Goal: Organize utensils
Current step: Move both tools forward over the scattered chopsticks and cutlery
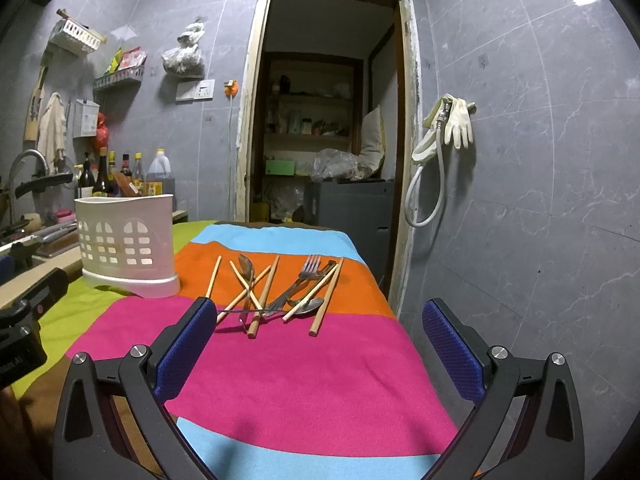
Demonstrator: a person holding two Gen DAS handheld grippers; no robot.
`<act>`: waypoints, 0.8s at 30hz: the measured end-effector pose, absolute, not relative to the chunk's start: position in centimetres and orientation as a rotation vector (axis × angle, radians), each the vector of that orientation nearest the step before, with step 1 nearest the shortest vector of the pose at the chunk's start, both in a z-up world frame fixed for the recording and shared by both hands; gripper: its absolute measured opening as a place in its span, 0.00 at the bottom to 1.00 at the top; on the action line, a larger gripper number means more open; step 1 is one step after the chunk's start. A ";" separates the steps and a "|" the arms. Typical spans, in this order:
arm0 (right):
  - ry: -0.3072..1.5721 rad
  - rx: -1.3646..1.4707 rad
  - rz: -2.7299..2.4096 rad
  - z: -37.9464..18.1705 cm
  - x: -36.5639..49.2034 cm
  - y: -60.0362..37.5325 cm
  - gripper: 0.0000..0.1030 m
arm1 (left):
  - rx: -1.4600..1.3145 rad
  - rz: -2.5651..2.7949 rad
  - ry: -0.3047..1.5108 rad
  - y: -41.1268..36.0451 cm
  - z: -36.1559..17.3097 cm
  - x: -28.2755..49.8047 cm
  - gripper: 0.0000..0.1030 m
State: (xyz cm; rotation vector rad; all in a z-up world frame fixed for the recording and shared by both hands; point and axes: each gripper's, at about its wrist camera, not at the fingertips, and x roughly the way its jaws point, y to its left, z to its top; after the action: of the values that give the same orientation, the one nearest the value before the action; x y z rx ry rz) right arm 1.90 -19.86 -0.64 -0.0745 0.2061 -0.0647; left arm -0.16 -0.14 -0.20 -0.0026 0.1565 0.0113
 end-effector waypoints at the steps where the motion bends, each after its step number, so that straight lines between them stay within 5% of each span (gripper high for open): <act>1: 0.215 -0.076 -0.061 -0.7 2.0 -19.8 1.00 | -0.001 0.012 0.151 0.0 0.0 0.1 0.97; 24: 0.213 -0.076 -0.131 3.7 5.4 -21.7 1.00 | 0.069 -0.024 0.096 -1.2 6.1 4.4 0.97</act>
State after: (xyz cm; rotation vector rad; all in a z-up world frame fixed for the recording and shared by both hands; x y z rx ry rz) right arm 5.44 -21.72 3.69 -0.0760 0.2129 -0.1310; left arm 4.36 -1.20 6.11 0.0688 0.0956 -0.0239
